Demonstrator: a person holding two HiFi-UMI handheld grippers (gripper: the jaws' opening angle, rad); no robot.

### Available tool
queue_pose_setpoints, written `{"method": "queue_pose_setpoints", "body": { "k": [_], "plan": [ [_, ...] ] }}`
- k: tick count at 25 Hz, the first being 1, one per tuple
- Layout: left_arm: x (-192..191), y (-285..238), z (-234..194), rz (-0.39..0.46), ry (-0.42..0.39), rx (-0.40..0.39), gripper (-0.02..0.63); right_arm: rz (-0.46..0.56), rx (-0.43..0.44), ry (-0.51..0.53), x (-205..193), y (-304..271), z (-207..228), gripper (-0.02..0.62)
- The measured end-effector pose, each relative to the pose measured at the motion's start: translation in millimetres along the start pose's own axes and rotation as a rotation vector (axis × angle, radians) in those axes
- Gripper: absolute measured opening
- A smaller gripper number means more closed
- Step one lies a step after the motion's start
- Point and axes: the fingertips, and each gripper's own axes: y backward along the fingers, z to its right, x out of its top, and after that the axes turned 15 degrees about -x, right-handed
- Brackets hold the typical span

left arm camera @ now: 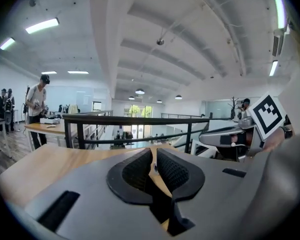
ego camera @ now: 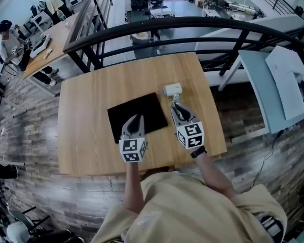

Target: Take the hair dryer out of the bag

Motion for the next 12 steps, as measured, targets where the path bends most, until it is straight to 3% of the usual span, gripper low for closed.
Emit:
{"method": "queue_pose_setpoints", "body": {
  "k": [5, 12],
  "plan": [
    [18.5, 32.0, 39.5, 0.045, -0.028, 0.001, 0.023, 0.099, 0.017, 0.028, 21.0, 53.7, -5.3, 0.02],
    [17.0, 60.5, 82.2, 0.096, -0.061, 0.048, 0.023, 0.178, 0.041, 0.048, 23.2, 112.4, -6.0, 0.014]
  ]
}}
